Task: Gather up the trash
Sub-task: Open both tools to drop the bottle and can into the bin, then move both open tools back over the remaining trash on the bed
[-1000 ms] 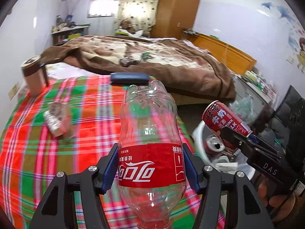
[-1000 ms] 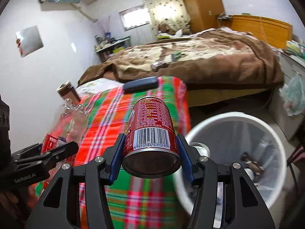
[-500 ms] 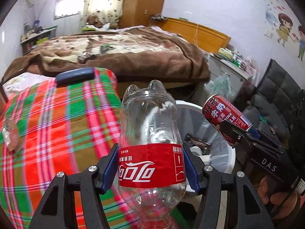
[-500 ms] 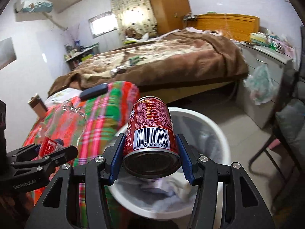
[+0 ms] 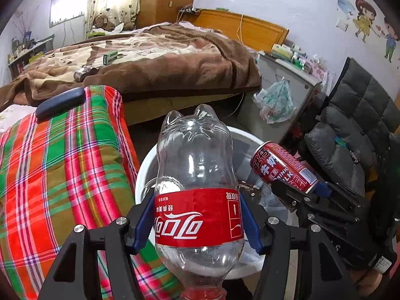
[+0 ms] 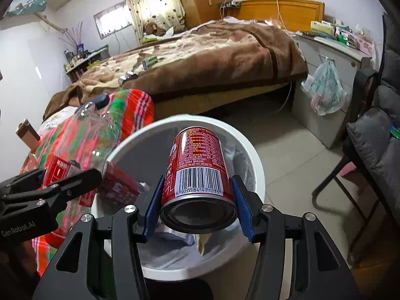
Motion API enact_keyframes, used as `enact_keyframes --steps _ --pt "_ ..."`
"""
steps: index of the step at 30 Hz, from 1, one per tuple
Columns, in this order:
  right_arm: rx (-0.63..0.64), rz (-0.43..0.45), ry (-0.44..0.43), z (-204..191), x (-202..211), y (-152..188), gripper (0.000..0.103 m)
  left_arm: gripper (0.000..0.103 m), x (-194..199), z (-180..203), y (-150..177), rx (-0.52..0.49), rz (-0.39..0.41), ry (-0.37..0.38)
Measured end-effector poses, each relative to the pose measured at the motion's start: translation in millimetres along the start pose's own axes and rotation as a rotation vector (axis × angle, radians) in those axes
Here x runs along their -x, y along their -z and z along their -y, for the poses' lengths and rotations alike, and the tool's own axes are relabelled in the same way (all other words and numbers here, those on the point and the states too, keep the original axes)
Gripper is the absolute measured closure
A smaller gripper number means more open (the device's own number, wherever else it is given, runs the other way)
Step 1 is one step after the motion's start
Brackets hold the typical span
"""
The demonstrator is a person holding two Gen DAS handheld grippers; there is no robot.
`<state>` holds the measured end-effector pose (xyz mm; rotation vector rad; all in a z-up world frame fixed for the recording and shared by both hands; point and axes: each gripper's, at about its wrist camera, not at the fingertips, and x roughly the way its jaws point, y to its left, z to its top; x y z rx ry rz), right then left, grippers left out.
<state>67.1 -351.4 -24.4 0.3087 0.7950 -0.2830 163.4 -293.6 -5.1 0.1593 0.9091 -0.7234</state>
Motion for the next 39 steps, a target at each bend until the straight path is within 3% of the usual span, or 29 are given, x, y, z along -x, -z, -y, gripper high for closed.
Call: enact_keyframes --steps 5,10,25,39 --pt "0.034 -0.053 0.044 -0.6 -8.5 0.3 0.048 0.039 -10.9 0.4 -3.9 0.004 -0.025 0.003" --pt "0.041 -0.033 0.038 1.2 -0.6 -0.4 0.047 0.030 -7.2 2.8 -3.8 -0.004 -0.012 0.000" --pt "0.011 0.023 0.060 1.7 16.8 -0.9 0.044 0.029 16.8 -2.3 -5.3 0.015 0.046 -0.014" --pt "0.033 0.058 0.024 -22.2 28.5 4.4 0.044 0.029 52.4 -26.0 20.8 0.053 0.086 -0.078"
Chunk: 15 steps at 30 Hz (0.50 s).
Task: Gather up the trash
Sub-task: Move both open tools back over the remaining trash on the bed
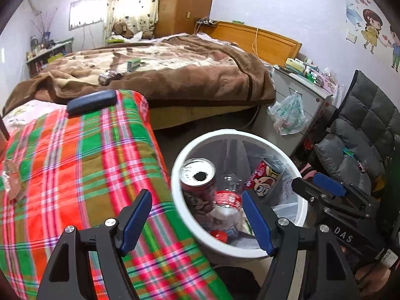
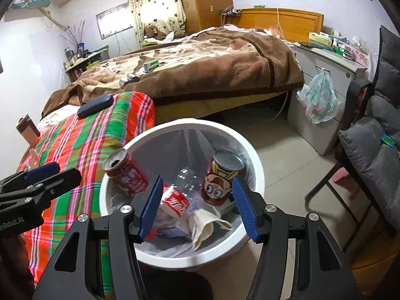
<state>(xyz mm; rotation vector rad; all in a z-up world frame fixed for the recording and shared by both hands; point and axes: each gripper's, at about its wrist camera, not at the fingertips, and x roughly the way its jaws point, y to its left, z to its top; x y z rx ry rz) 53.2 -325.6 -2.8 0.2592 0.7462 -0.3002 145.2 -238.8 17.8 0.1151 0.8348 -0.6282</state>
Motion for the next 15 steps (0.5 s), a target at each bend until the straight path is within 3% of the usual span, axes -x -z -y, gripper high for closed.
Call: enact_keyframes --steps 9,15 --pt "0.031 0.018 -0.043 -27.7 3.4 1.3 0.044 0.029 35.3 -35.8 13.0 0.051 0.045 -0.035" --pt "0.074 0.024 -0.091 -53.1 3.7 3.7 0.044 0.029 59.4 -64.0 22.8 0.074 0.085 -0.105"
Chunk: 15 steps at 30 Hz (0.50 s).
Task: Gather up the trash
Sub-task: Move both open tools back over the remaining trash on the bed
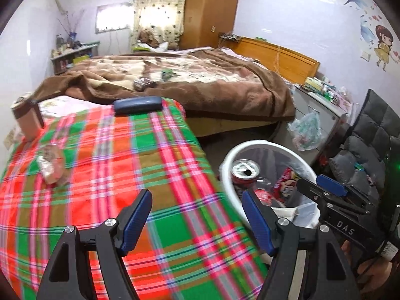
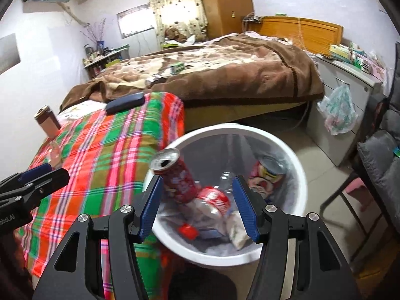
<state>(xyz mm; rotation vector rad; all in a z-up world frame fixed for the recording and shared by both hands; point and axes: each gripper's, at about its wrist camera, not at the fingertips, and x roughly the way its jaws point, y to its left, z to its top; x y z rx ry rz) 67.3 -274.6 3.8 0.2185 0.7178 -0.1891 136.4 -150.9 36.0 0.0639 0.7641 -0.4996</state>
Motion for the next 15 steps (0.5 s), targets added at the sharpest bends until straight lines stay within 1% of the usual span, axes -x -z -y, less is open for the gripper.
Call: enact_keyframes --steps 3,6,15 --pt "0.031 -0.006 -0.022 -14.5 -4.2 -0.1 0.044 0.029 8.7 -18.5 3.7 0.029 0.007 -0.015" --pt "0.052 -0.012 -0.046 -29.0 -9.0 -0.6 0.044 0.029 17.1 -37.1 6.6 0.050 0.019 -0.057" --pt "0.124 -0.023 -0.120 -70.0 -19.2 -1.3 0.044 0.029 35.6 -95.9 20.6 0.134 0.033 -0.127"
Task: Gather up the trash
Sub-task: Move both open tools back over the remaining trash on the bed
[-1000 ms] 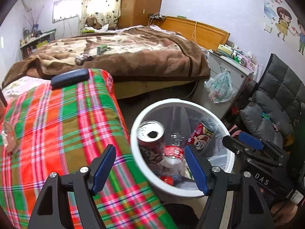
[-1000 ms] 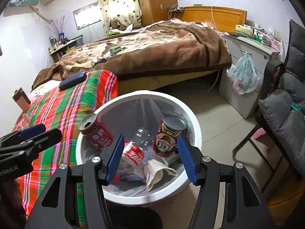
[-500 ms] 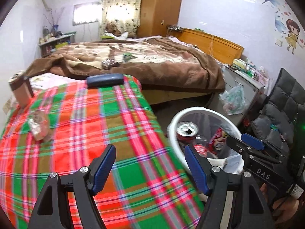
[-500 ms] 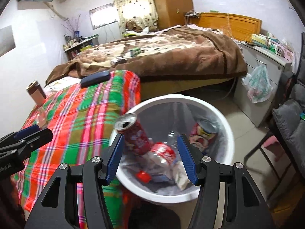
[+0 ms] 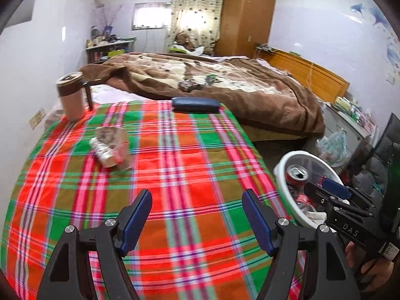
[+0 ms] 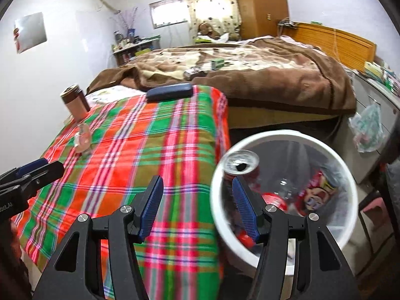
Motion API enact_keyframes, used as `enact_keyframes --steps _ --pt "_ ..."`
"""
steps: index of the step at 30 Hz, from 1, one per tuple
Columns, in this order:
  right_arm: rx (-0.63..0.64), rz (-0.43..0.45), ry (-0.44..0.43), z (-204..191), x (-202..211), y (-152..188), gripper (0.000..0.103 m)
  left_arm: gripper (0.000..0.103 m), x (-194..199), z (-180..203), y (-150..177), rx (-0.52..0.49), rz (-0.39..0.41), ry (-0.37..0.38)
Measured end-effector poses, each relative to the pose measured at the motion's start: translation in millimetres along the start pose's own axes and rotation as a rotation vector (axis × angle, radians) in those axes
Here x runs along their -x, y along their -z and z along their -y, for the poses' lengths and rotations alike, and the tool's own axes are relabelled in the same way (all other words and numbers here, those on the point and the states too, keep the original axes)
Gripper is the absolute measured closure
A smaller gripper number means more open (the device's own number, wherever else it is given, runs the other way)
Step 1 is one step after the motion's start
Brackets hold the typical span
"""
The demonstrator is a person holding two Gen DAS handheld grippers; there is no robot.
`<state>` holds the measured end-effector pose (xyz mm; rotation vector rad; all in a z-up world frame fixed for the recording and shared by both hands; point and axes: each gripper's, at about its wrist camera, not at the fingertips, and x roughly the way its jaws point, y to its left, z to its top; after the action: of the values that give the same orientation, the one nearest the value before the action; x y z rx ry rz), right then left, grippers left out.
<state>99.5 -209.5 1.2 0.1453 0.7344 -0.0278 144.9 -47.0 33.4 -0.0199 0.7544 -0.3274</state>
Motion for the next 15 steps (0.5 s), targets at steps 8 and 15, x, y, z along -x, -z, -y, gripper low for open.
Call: enact_keyframes --steps 8,15 --pt "0.066 -0.017 -0.075 -38.0 -17.6 -6.6 0.044 0.029 3.6 -57.6 4.2 0.071 0.017 -0.113" --pt "0.126 -0.046 -0.133 -75.7 -42.3 -13.1 0.044 0.029 0.0 -110.9 7.3 0.154 0.007 -0.159"
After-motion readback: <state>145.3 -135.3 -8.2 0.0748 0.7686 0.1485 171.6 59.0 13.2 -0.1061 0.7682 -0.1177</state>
